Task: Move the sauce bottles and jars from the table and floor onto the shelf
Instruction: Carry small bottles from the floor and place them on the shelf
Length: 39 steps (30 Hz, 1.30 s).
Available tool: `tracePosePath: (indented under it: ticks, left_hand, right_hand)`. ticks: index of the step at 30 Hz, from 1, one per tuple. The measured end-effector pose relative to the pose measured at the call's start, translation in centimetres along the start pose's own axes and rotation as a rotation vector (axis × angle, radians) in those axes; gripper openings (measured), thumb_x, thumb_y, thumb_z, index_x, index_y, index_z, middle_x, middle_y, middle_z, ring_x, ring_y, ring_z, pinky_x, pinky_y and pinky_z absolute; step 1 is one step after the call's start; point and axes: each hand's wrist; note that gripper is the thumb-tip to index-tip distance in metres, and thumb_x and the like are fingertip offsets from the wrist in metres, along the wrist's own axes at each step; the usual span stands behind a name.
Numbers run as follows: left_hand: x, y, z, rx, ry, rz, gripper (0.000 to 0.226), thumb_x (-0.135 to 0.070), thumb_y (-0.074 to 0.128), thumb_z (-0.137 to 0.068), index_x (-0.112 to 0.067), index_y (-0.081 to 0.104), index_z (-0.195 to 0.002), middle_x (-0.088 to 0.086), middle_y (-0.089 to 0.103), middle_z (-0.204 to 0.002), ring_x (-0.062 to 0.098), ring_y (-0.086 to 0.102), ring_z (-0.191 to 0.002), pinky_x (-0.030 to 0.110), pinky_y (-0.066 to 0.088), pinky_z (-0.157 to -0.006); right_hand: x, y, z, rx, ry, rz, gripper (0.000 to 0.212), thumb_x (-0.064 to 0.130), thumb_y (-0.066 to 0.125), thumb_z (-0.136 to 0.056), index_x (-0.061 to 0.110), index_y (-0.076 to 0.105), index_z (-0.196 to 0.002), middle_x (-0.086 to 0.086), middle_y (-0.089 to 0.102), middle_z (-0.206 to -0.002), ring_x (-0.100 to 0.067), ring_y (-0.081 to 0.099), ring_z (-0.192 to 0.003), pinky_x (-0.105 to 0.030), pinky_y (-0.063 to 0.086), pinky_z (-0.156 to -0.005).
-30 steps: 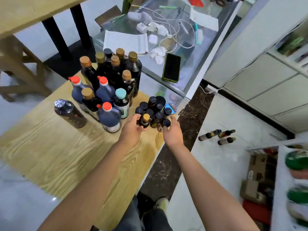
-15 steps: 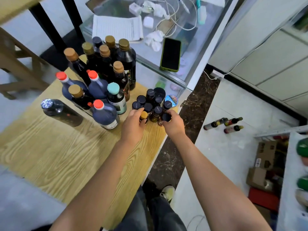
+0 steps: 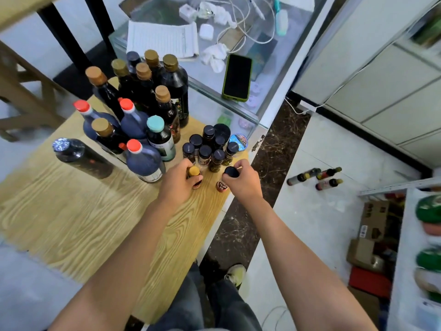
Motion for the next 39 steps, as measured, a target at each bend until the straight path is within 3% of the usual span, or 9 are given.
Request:
tracePosePath:
  ticks: [7, 10, 16, 22, 25, 27, 30, 37, 39]
  left_hand:
    - [-3.0, 0.2, 2.0, 0.126, -0.052, 0.288, 0.024, -0.030, 0.075, -0.083, -0.016, 0.055, -0.085, -0.001, 0.062, -0.080, 0.011, 0.056, -0.071, 0.023, 0.045, -0.067]
    - [-4.9, 0.8, 2.3, 0.214, -0.024, 0.357, 0.025, -0.032, 0.076, -0.081, -0.018, 0.057, -0.091, 0.004, 0.067, -0.091, 0.020, 0.064, -0.085, 0.039, 0.052, -0.080]
    - [-10.8, 2.8, 2.9, 0.193, 0.086, 0.249, 0.026, -0.043, 0.072, -0.083, -0.025, 0.053, -0.083, -0.003, 0.062, -0.078, 0.016, 0.057, -0.071, 0.033, 0.045, -0.065]
    - [-18.6, 5.5, 4.7, 0.209, 0.268, 0.134, 0.047, -0.063, 0.067, -0.073, -0.022, 0.044, -0.070, 0.002, 0.057, -0.066, 0.025, 0.054, -0.061, 0.050, 0.054, -0.062]
    - [-23.1, 6.9, 6.0, 0.224, 0.363, 0.098, 0.048, -0.063, 0.065, -0.077, -0.024, 0.039, -0.068, 0.001, 0.053, -0.061, 0.021, 0.052, -0.058, 0.046, 0.052, -0.055]
    - [-26.2, 7.7, 7.3, 0.223, 0.421, 0.058, 0.047, -0.061, 0.064, -0.081, -0.022, 0.041, -0.069, 0.003, 0.056, -0.064, 0.021, 0.055, -0.060, 0.038, 0.047, -0.050]
    - [-30.6, 9.1, 9.1, 0.267, 0.523, 0.089, 0.050, -0.064, 0.062, -0.079, -0.017, 0.047, -0.072, 0.008, 0.061, -0.068, 0.027, 0.061, -0.064, 0.044, 0.054, -0.056]
    - [-41.2, 14.0, 14.3, 0.401, 0.671, 0.170, 0.054, -0.060, 0.071, -0.074, -0.012, 0.045, -0.066, 0.009, 0.057, -0.061, 0.018, 0.049, -0.054, 0.036, 0.044, -0.056]
    - [-44.6, 15.9, 16.1, 0.500, 0.697, 0.193, 0.055, -0.061, 0.074, -0.070, -0.014, 0.045, -0.065, 0.015, 0.055, -0.060, 0.024, 0.054, -0.053, 0.037, 0.050, -0.056]
  right_hand:
    - [-0.7, -2.8, 2.6, -0.024, -0.005, -0.158, 0.029, 0.031, 0.073, -0.074, 0.025, 0.060, -0.099, 0.002, 0.070, -0.078, -0.010, 0.061, -0.064, -0.026, 0.049, -0.056]
    - [-1.3, -4.4, 4.1, -0.093, -0.014, -0.285, 0.030, 0.025, 0.076, -0.075, 0.021, 0.067, -0.104, 0.005, 0.072, -0.081, -0.002, 0.061, -0.065, -0.020, 0.050, -0.063]
    - [-2.9, -9.0, 6.7, -0.218, -0.029, -0.403, 0.034, 0.017, 0.076, -0.080, 0.015, 0.072, -0.114, 0.006, 0.071, -0.096, 0.005, 0.064, -0.081, -0.010, 0.050, -0.076]
    - [-5.3, -15.0, 9.4, -0.369, -0.051, -0.467, 0.039, 0.023, 0.077, -0.081, 0.018, 0.071, -0.119, 0.011, 0.070, -0.102, 0.005, 0.064, -0.090, -0.012, 0.050, -0.085]
    - [-7.1, -18.3, 11.1, -0.493, -0.039, -0.546, 0.042, 0.027, 0.080, -0.078, 0.021, 0.068, -0.117, 0.015, 0.068, -0.097, 0.006, 0.063, -0.088, -0.011, 0.049, -0.080]
    - [-8.3, -20.5, 12.1, -0.569, -0.025, -0.633, 0.041, 0.031, 0.082, -0.072, 0.019, 0.066, -0.109, 0.005, 0.071, -0.093, -0.006, 0.068, -0.086, -0.022, 0.056, -0.079]
    - [-10.5, -23.9, 13.9, -0.659, -0.008, -0.686, 0.039, 0.031, 0.083, -0.070, 0.014, 0.067, -0.102, -0.006, 0.074, -0.093, -0.019, 0.072, -0.088, -0.038, 0.061, -0.082]
    - [-15.4, -32.8, 20.8, -0.812, -0.022, -0.803, 0.032, 0.015, 0.083, -0.078, 0.006, 0.068, -0.105, -0.004, 0.074, -0.088, -0.004, 0.071, -0.073, -0.017, 0.053, -0.065]
    - [-17.2, -35.2, 22.9, -0.860, -0.019, -0.841, 0.027, 0.014, 0.083, -0.078, 0.008, 0.070, -0.101, -0.003, 0.075, -0.086, -0.006, 0.072, -0.075, -0.020, 0.055, -0.068]
Point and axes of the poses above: each hand's wrist, its own z-axis away from the middle knuckle, its own y-axis out of the palm, x = y × z
